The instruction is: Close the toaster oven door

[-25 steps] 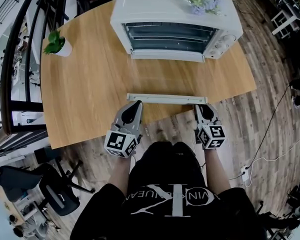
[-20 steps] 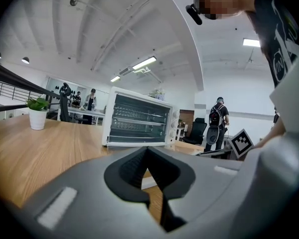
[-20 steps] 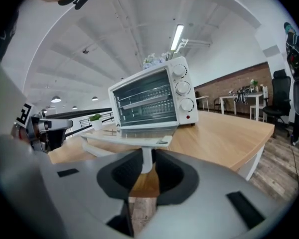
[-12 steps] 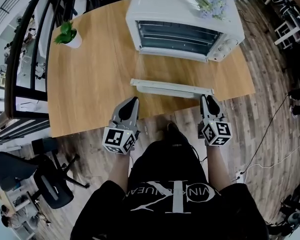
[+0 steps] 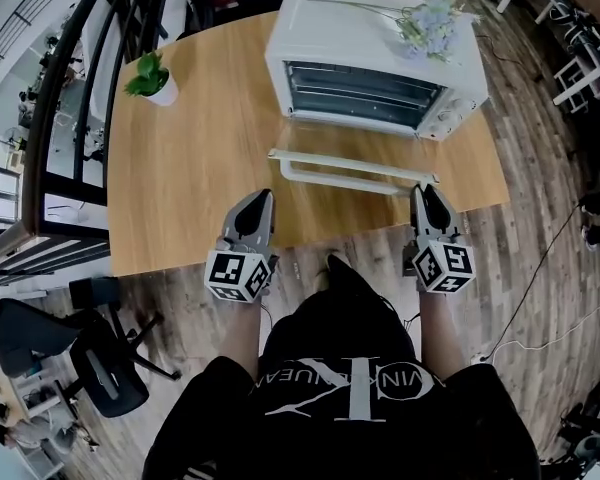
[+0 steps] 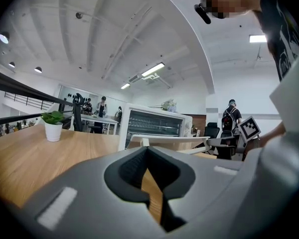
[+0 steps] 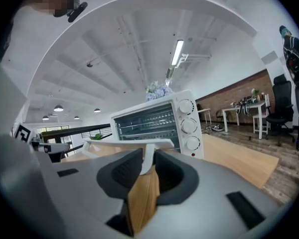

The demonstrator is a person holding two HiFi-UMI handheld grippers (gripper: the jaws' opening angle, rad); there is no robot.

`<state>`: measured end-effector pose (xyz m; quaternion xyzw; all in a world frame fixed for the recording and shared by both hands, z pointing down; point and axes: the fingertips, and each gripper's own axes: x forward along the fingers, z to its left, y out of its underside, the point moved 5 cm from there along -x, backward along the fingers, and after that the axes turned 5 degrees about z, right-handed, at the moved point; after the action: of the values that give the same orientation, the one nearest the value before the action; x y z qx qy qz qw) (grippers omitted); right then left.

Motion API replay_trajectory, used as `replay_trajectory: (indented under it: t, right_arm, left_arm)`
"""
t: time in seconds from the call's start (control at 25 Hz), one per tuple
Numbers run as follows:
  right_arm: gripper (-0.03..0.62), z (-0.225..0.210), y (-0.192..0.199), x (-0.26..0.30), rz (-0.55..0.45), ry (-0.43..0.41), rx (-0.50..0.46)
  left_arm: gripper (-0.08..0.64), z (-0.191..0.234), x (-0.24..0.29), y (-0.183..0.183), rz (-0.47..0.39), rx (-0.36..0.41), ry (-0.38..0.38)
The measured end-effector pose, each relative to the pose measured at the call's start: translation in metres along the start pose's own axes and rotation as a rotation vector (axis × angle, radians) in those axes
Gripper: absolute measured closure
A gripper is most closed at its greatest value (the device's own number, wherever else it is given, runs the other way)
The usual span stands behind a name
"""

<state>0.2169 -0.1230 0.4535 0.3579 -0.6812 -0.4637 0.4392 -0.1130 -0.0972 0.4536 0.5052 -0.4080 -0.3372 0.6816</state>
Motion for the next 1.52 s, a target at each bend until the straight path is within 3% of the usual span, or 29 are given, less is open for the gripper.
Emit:
replay_trajectory:
  t: [0.76,1.2,1.52]
  right_arm:
    - [0.517,-0.011,-0.074,0.032,-0.071,-0.017,0.006]
    - [0.516,-0.020,-0.097,0.049,-0.072,-0.018,0.006]
    - [0.516,-0.024,-0.108,0.060,-0.076,-0.018,-0.007]
  left_arm:
    - [0.555,0.018,0.043,-0.025,-0.009,-0.031,-0.015]
    - [0.554,0.031,0.061,-0.038,-0.017,-0.034,-0.050]
    - [0.554,0.028,0.073,-0.041,-0.014,-0.036,-0.035]
